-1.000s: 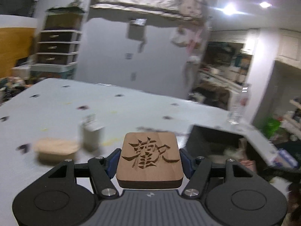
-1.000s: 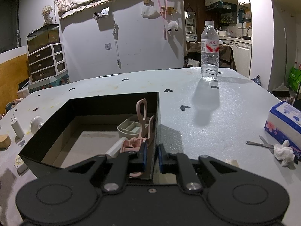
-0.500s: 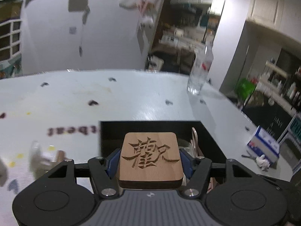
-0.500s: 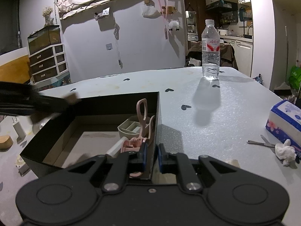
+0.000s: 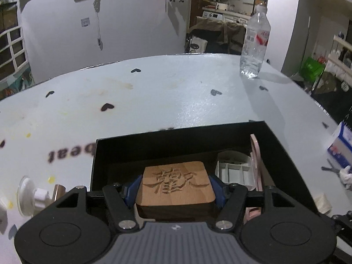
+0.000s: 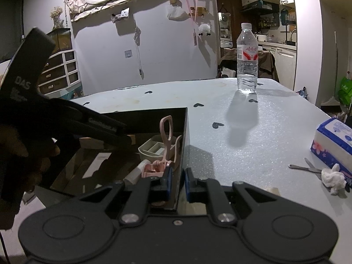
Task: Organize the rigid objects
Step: 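Lower the carved wooden block into the black box and release it, then move the left tool to the light wooden oval block and grasp it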
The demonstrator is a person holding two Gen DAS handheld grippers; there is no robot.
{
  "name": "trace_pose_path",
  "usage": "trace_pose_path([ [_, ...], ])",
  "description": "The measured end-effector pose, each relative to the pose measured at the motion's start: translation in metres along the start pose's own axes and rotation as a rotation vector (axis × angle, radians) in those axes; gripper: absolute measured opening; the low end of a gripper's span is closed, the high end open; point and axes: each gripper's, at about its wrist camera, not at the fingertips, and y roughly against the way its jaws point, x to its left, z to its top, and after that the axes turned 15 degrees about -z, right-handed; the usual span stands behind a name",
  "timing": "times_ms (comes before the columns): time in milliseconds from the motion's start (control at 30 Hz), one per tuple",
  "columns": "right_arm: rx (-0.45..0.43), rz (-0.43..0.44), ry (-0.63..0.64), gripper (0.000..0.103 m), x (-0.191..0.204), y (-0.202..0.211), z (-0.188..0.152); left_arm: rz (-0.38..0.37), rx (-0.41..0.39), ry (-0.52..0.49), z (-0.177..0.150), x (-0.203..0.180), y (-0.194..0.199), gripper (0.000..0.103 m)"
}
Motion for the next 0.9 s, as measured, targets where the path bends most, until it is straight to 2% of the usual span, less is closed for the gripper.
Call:
trace_pose_path([
  [100,0.002,0.007,-0.002,0.013,-0.002,0.000,0.000,0.004,0.005,-0.017,0.002,-0.005,-0.004,0.065],
  [200,0.003,0.010,0.000,0.013,-0.002,-0.001,0.001,-0.063,0.033,0.000,0.003,-0.009,-0.008,0.066],
  [333,0.009,0.015,0.000,0.013,-0.003,-0.001,0.001,-0.067,0.048,-0.032,0.004,-0.018,-0.009,0.078],
  [600,0.016,0.027,0.007,0.013,-0.005,-0.003,0.002,-0.095,0.017,-0.027,0.009,-0.021,0.014,0.088],
  [767,0.020,0.024,0.007,0.013,-0.004,-0.003,0.003,-0.114,0.006,-0.026,0.005,-0.023,0.029,0.100],
  [900,0.022,0.023,0.006,0.013,-0.004,-0.004,0.003,-0.132,0.000,0.005,0.002,-0.022,0.042,0.103],
])
